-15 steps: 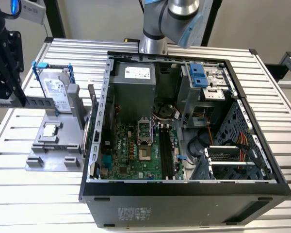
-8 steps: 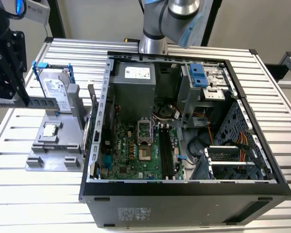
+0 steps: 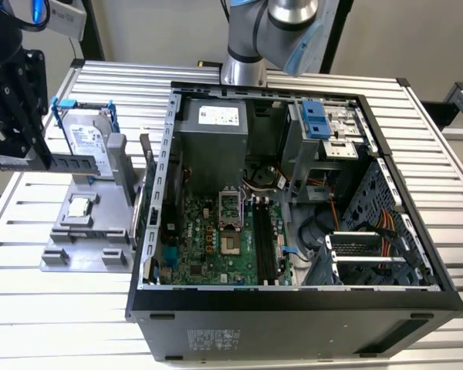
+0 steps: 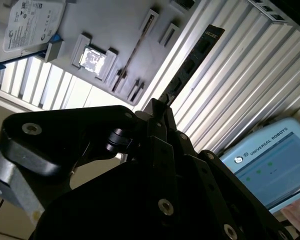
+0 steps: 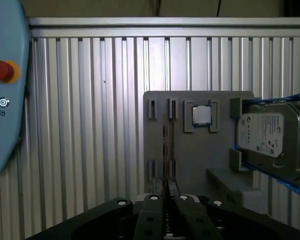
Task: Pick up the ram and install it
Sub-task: 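Pick up the ram and move it above insertion slot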
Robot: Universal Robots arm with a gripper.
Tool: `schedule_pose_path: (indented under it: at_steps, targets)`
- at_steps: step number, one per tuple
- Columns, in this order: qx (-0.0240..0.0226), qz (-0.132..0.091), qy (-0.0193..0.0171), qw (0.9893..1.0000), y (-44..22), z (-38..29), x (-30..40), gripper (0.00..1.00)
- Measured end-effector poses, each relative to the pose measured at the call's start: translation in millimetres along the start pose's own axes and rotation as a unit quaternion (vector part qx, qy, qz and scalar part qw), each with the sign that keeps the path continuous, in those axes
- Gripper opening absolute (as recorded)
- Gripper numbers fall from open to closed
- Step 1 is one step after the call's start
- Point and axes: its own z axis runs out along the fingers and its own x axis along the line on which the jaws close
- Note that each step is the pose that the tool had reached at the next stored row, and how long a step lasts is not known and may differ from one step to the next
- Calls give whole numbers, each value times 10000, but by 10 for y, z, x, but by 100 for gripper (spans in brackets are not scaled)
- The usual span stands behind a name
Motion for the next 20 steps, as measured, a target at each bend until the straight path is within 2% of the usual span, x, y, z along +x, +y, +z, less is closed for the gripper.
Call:
schedule_pose_path:
  at_steps: [9,20]
  targets:
    - [1,0,6,10000,-19,0,-1,0]
    - [0,0,6,10000,-97,-2,-3,0]
